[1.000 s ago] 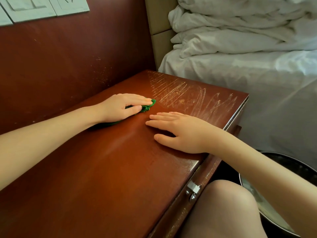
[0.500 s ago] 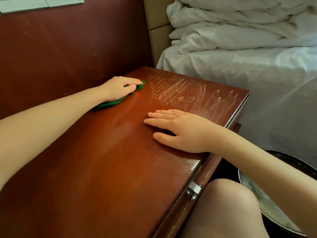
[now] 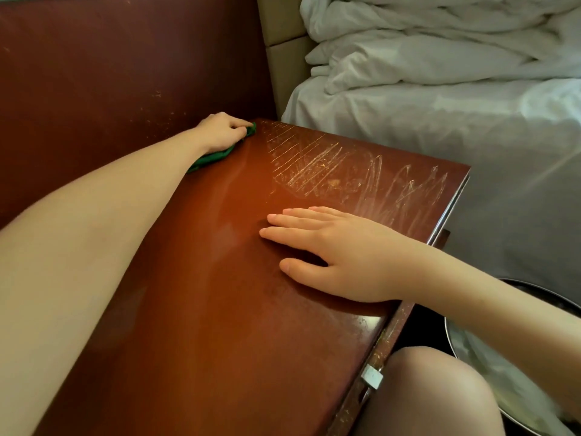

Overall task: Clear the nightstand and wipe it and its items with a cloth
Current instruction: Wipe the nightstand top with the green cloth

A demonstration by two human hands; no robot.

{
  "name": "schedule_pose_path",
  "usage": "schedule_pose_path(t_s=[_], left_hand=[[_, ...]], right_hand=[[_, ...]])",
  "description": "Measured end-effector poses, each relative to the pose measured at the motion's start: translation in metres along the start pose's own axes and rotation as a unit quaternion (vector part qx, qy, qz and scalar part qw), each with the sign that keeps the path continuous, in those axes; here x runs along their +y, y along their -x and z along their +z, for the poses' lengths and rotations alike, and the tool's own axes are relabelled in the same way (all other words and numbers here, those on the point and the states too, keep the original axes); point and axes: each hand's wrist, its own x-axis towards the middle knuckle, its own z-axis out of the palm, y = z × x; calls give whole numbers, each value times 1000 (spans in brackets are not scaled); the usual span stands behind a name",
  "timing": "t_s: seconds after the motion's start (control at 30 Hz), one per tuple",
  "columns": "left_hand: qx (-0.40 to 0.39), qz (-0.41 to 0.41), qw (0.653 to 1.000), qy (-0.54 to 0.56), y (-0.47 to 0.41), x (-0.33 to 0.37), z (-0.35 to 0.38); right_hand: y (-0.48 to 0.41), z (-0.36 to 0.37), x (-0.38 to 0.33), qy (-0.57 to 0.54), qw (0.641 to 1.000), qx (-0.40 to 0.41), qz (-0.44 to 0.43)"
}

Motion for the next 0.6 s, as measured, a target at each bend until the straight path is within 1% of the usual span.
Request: schedule_pose_path(t_s=[0.33, 0.5, 0.6], left_hand=[[-23, -22, 999, 28, -36, 12, 2], [-29, -6, 999, 31, -42, 12, 2], [-25, 7, 999, 25, -41, 11, 2]], right_hand=[[-4, 6, 5, -11, 999, 28, -17], [-4, 6, 7, -21, 999, 38, -24], [-3, 4, 6, -31, 999, 29, -21]])
